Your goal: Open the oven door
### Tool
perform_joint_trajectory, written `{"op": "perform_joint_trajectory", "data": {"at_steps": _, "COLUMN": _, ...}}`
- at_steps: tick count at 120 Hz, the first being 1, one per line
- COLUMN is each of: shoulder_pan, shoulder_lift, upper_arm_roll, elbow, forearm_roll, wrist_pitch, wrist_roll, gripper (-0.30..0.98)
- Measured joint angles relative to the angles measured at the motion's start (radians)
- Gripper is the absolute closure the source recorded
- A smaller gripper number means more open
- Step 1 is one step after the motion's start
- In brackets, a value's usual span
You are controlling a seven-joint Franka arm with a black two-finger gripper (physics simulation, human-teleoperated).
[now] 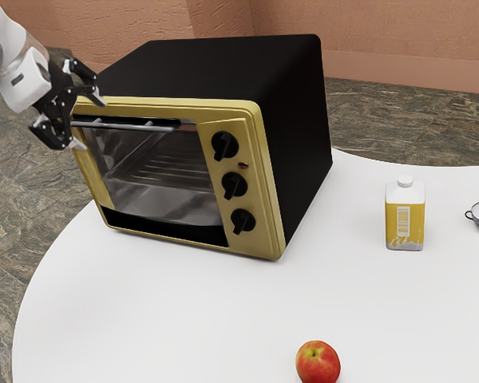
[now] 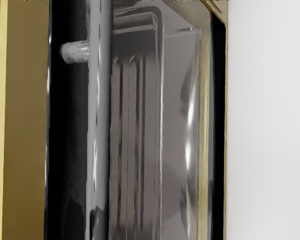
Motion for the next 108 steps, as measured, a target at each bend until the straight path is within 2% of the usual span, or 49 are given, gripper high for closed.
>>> {"op": "perform_joint_trajectory", "data": {"at_steps": 71, "shoulder_pan": 0.002, "shoulder_lift": 0.000, "upper_arm_roll": 0.000, "elbow": -0.047, "forearm_roll": -0.031, "wrist_pitch": 0.000, "wrist_roll": 0.064, "gripper": 0.00}}
{"op": "perform_joint_trajectory", "data": {"at_steps": 94, "shoulder_pan": 0.006, "shoulder_lift": 0.000, "upper_arm_roll": -0.002, "elbow": -0.060, "forearm_roll": -0.036, "wrist_pitch": 0.002, "wrist_roll": 0.074, "gripper": -0.09}}
{"op": "perform_joint_trajectory", "data": {"at_steps": 108, "shoulder_pan": 0.004, "shoulder_lift": 0.001, "upper_arm_roll": -0.001, "elbow": -0.067, "forearm_roll": -0.038, "wrist_pitch": 0.003, "wrist_roll": 0.079, "gripper": -0.01}}
